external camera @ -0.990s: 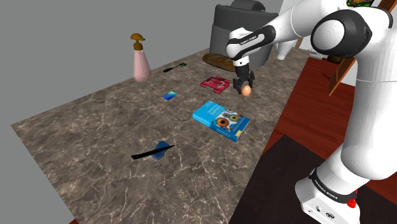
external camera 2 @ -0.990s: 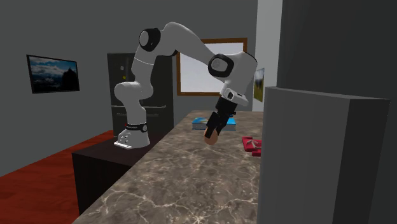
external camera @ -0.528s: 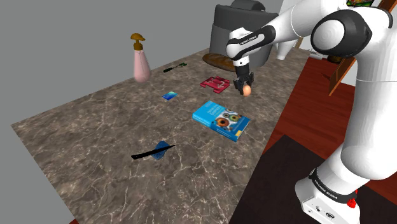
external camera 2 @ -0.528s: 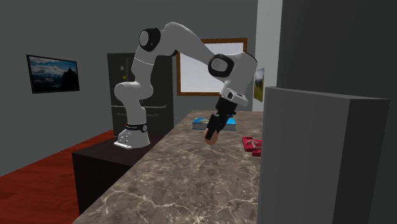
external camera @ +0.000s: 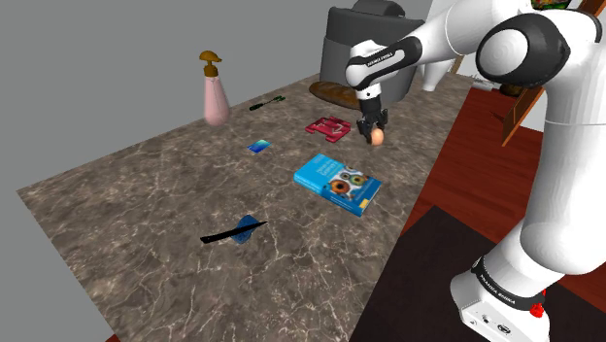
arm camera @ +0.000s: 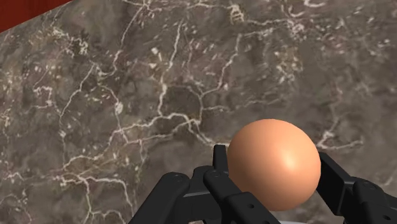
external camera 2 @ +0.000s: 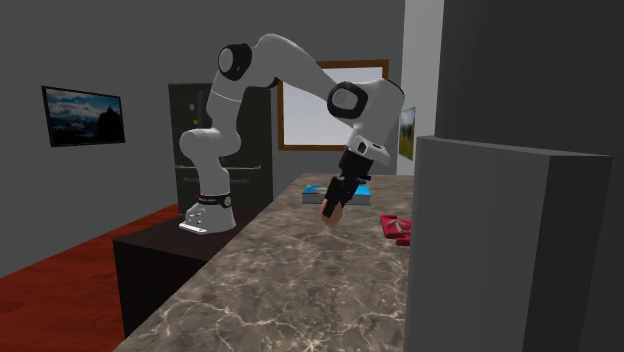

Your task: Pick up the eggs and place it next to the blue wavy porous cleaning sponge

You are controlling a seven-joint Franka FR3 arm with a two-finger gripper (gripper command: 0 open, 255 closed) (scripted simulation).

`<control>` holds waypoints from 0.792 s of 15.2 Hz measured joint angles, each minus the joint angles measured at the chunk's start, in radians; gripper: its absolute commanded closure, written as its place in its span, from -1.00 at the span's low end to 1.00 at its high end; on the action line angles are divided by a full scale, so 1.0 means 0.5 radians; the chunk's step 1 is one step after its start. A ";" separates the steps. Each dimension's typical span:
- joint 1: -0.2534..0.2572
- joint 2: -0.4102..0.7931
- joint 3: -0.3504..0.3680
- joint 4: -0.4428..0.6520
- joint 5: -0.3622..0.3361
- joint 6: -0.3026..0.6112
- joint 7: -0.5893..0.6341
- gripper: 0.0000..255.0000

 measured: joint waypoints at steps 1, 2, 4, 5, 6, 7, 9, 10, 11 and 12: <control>-0.001 -0.004 -0.001 0.018 0.000 -0.020 -0.005 1.00; 0.001 -0.016 -0.001 0.027 -0.001 -0.042 -0.007 1.00; 0.003 -0.031 -0.002 0.058 -0.002 -0.088 -0.013 1.00; 0.003 -0.042 -0.003 0.069 -0.003 -0.109 -0.017 1.00; 0.004 -0.054 -0.004 0.075 -0.005 -0.126 -0.018 1.00; 0.003 -0.064 -0.006 0.089 -0.006 -0.149 -0.025 1.00; 0.006 -0.087 -0.006 0.109 -0.009 -0.192 -0.029 1.00; 0.009 -0.095 -0.006 0.126 -0.009 -0.217 -0.030 1.00; 0.008 -0.106 -0.007 0.136 -0.010 -0.238 -0.035 1.00; 0.010 -0.116 -0.008 0.154 -0.011 -0.265 -0.038 1.00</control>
